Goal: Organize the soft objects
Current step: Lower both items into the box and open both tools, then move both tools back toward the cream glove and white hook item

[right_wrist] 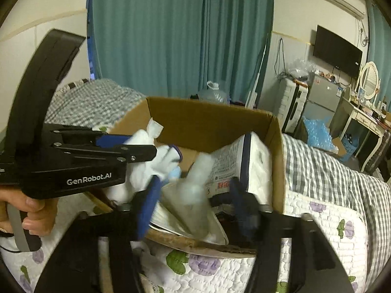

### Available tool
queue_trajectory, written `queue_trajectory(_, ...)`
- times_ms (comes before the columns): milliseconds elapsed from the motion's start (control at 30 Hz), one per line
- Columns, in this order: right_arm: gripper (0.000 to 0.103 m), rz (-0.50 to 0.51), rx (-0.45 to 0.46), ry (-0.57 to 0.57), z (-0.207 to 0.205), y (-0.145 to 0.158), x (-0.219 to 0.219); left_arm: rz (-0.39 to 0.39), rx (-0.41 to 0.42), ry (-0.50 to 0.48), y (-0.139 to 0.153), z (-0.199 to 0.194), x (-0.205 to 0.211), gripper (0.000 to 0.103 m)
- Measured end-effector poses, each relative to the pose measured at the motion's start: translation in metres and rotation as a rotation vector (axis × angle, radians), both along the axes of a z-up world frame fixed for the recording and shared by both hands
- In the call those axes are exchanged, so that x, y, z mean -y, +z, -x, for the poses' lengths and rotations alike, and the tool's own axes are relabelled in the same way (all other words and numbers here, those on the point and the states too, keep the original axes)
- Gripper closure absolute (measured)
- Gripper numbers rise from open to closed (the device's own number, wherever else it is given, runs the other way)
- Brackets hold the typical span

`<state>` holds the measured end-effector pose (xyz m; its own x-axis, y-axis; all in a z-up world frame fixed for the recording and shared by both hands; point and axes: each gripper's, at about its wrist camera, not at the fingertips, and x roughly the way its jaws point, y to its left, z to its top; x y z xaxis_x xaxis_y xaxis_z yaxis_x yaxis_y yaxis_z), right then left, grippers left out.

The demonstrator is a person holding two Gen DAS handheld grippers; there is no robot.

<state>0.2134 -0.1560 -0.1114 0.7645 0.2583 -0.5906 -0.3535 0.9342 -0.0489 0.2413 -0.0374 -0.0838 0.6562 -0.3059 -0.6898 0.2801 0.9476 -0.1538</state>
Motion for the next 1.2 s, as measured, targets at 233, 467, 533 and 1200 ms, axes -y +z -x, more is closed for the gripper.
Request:
queue_trajectory(233,0.034,-0.007,0.091,-0.031,0.026,0.031,0.004,0.024,0.11,0.019,0.04,0.024,-0.011,0.071)
queue_trajectory(467,0.03,-0.03,0.178,-0.067,0.06,0.068,0.01,0.023,0.206,0.082,0.071,0.051,-0.028,0.031)
queue_trajectory(533,0.03,-0.028,0.201,-0.069,0.07,0.078,0.01,0.04,0.217,0.082,0.079,0.058,-0.033,0.031)
queue_trajectory(1200,0.0,-0.038,0.344,-0.096,0.178,0.14,0.0,0.035,0.403,0.206,0.14,0.153,-0.065,0.009)
